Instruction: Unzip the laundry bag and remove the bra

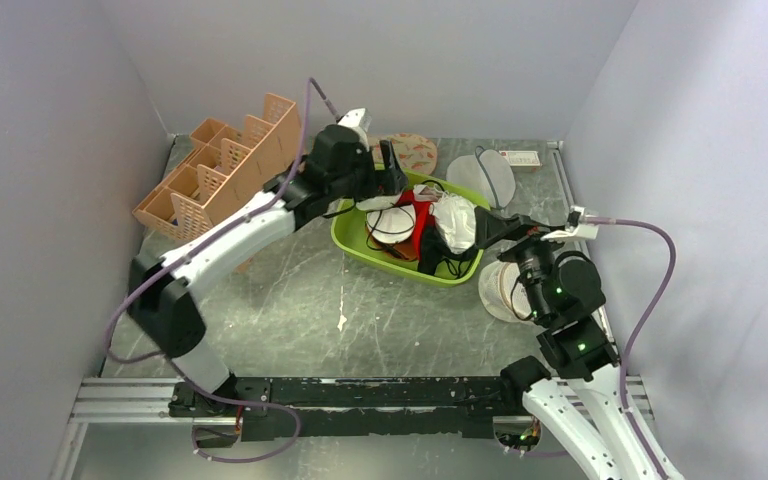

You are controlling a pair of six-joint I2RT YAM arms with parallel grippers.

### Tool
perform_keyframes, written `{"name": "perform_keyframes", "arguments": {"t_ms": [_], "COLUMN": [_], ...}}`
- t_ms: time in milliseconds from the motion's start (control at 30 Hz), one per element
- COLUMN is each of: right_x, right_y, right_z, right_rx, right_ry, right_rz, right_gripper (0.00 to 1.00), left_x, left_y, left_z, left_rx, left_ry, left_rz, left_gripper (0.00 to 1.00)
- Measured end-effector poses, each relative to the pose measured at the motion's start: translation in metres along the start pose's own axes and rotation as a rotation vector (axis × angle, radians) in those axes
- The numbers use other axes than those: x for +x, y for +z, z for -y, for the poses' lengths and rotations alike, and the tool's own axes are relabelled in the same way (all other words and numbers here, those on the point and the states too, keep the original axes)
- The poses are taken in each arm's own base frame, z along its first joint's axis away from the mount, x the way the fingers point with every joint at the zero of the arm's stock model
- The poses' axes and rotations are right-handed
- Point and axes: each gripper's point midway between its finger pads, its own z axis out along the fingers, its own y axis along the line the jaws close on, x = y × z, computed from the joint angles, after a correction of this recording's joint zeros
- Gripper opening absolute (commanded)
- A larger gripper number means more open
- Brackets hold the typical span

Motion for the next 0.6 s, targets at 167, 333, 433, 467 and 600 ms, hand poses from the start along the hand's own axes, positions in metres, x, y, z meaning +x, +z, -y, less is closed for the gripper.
{"name": "perform_keyframes", "arguments": {"t_ms": [167,333,433,467,600], "right_x": [-0.008,-0.013,-0.016,-0.017,-0.019], "right_y": [-0.006,-0.009,-0.011,-0.011,-0.013], "right_z": [-0.002,-0.001,0.0,0.0,0.0], "right_rx": [-0.014,-0.009,-0.006,-0.006,-0.006], "right_ry": [0.01,0.014,0.017,0.018,0.017], "right_rz": [0.033,0.051,0.063,0.066,0.073], "right_gripper": [1.0,1.0,1.0,1.0,1.0], "left_x": [-0.012,-0.01,-0.015,-0.017,-0.019], "left_y": [0.051,0.073,0.076,0.076,0.085], "left_z": [-0.052,-0.123,-0.164,-0.177,-0.211], "left_rx": [-0.302,-0.502,-0.58,-0.603,-0.64], "left_ry": [-0.106,-0.312,-0.447,-0.489,-0.578], "left_rz": [0.082,0.147,0.2,0.222,0.266], "left_gripper": [0.99,0.99,0.97,0.96,0.95]}}
